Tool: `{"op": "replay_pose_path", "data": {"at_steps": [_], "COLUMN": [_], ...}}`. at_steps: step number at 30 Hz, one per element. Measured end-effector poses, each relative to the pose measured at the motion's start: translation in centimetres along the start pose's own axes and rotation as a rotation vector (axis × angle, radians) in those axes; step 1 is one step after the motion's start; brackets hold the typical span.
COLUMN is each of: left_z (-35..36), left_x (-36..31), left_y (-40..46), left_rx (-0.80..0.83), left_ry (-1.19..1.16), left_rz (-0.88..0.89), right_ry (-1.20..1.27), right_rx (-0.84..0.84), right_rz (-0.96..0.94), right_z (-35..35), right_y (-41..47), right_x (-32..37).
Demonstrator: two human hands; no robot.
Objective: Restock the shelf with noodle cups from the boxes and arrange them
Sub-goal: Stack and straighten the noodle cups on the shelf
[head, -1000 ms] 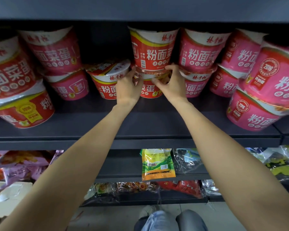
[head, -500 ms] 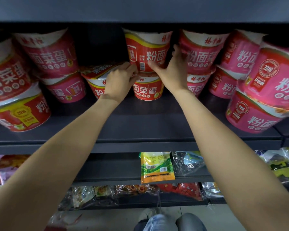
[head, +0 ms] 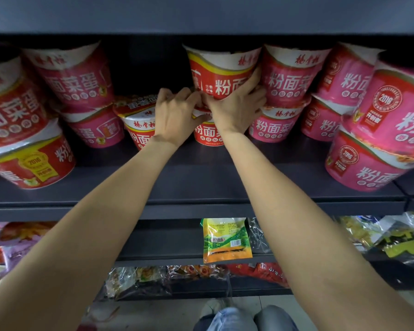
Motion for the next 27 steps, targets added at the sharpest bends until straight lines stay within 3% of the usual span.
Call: {"op": "replay_pose_path", "data": {"at_steps": [7,14,22,27], "left_z": [0.8,1.1,0.7,1.0], "left_x": [1.5,1.9,1.0,1.0], "left_y": [-0.5,0.0,0.1,0.3], "left_rx": [-0.019,0.004,0.007,0.023], "left_ry": [-0.088,0.027,-0.112,-0.191], "left_rz": [-0.086,-0.123,0.019,0.037], "right_ry": [0.399,0.207,0.227,0.225], "right_rx": [0.262,0.085,0.253,0.209], "right_rz": [-0.125,-0.174,-0.188,-0.155], "right_z": [-0.1,0.3,2.1,2.3], "right_y": [1.0,1.2,1.8,1.7], "right_x": [-2.3,-0.4,-1.0,-0.6]}}
Point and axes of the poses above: each hand's wrist, its own y-axis towards the middle knuckle, its own z-axis out of the palm, x = y × z, the point moved 9 cm from there along y, towards the middle knuckle, and after that the axes turned 4 degrees about z, right-handed, at the moved point
